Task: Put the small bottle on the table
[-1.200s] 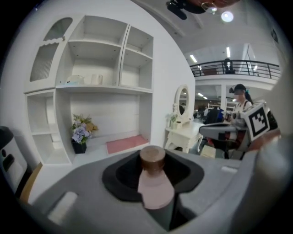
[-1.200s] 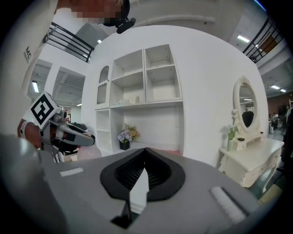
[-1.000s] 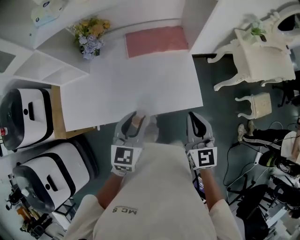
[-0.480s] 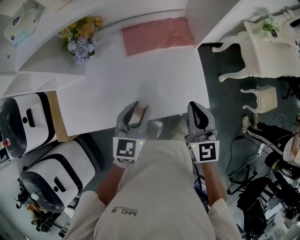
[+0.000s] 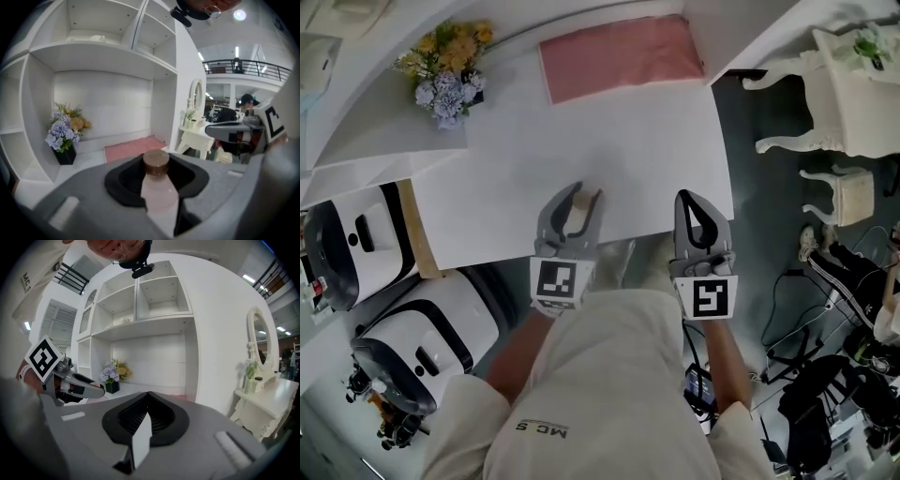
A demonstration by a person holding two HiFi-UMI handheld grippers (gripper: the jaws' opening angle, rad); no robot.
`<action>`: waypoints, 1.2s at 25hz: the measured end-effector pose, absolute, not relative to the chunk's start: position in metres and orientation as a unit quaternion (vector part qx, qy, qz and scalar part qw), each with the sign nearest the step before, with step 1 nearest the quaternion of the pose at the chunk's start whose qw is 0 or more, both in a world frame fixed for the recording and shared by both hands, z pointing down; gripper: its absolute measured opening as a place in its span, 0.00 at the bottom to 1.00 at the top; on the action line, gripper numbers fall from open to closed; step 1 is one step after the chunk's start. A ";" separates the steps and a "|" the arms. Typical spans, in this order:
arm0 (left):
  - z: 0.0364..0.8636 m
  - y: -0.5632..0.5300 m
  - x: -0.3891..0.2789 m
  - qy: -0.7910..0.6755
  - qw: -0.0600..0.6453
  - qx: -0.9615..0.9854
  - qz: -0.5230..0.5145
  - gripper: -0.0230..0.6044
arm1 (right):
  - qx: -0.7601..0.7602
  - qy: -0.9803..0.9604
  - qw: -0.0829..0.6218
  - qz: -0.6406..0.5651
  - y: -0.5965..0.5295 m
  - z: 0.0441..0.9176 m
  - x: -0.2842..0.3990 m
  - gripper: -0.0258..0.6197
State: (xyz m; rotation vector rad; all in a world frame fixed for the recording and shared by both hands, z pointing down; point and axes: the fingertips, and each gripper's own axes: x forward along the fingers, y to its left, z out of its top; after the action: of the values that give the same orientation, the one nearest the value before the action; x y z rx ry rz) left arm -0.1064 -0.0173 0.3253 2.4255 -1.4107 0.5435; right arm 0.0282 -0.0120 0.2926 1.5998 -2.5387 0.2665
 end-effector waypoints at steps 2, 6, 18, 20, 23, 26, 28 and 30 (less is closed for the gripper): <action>0.338 -0.028 -0.105 -0.491 0.139 0.839 0.188 0.25 | 0.528 -0.842 0.071 0.090 -0.018 0.305 0.027 0.03; 0.364 -0.050 -0.104 -0.501 0.135 0.834 0.187 0.25 | 0.525 -0.843 0.072 0.096 -0.030 0.326 0.025 0.03; 0.437 -0.094 -0.107 -0.522 0.121 0.818 0.210 0.25 | 0.507 -0.853 0.072 0.102 -0.058 0.380 0.012 0.03; 0.447 -0.099 -0.108 -0.522 0.119 0.817 0.215 0.25 | 0.507 -0.852 0.073 0.109 -0.062 0.388 0.012 0.03; 0.460 -0.104 -0.108 -0.524 0.118 0.815 0.219 0.25 | 0.510 -0.850 0.069 0.116 -0.068 0.397 0.013 0.03; 0.470 -0.108 -0.109 -0.527 0.119 0.812 0.220 0.25 | 0.509 -0.849 0.068 0.123 -0.070 0.405 0.014 0.03; 0.475 -0.112 -0.110 -0.530 0.117 0.810 0.222 0.25 | 0.510 -0.848 0.067 0.125 -0.072 0.410 0.014 0.03; 0.479 -0.113 -0.112 -0.533 0.115 0.808 0.223 0.25 | 0.510 -0.847 0.072 0.132 -0.070 0.415 0.015 0.03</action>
State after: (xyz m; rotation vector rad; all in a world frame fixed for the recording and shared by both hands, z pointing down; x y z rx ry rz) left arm -0.1123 -0.1135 0.4794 2.3677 -1.5612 0.6540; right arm 0.0146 -0.0705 0.4154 1.5331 -2.5453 0.3959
